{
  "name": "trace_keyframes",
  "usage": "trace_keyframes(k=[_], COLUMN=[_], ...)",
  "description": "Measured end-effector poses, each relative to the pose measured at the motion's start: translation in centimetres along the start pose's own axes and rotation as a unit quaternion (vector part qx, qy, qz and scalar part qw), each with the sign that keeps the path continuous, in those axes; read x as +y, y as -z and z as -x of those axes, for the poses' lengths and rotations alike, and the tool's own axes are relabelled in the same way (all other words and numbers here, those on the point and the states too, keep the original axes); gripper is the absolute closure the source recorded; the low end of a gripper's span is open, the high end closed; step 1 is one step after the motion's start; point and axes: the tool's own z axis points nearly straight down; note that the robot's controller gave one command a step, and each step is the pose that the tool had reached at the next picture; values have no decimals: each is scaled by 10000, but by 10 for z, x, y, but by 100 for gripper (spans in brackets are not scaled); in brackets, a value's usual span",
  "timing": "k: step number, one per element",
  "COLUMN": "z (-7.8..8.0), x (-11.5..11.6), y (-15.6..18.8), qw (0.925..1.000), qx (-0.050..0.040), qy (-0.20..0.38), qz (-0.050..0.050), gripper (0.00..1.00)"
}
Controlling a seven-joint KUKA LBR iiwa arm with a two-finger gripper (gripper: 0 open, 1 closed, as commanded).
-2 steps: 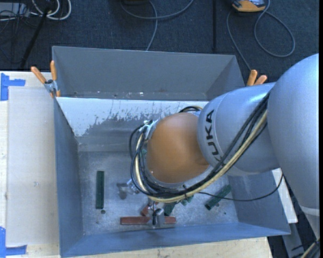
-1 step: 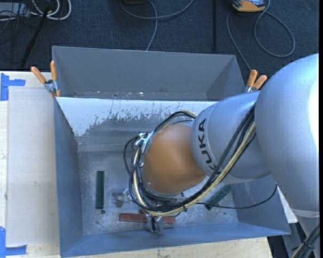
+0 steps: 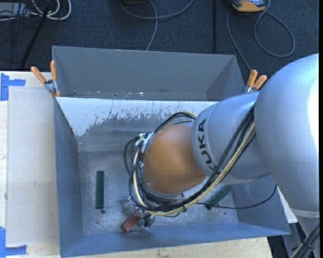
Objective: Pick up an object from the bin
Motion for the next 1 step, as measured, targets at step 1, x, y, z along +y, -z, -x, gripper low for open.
trace_keyframes(k=[1], z=[51], x=[43], y=[144], qw=[9997], qx=[-28], qy=[259], qz=[-5], gripper=[100])
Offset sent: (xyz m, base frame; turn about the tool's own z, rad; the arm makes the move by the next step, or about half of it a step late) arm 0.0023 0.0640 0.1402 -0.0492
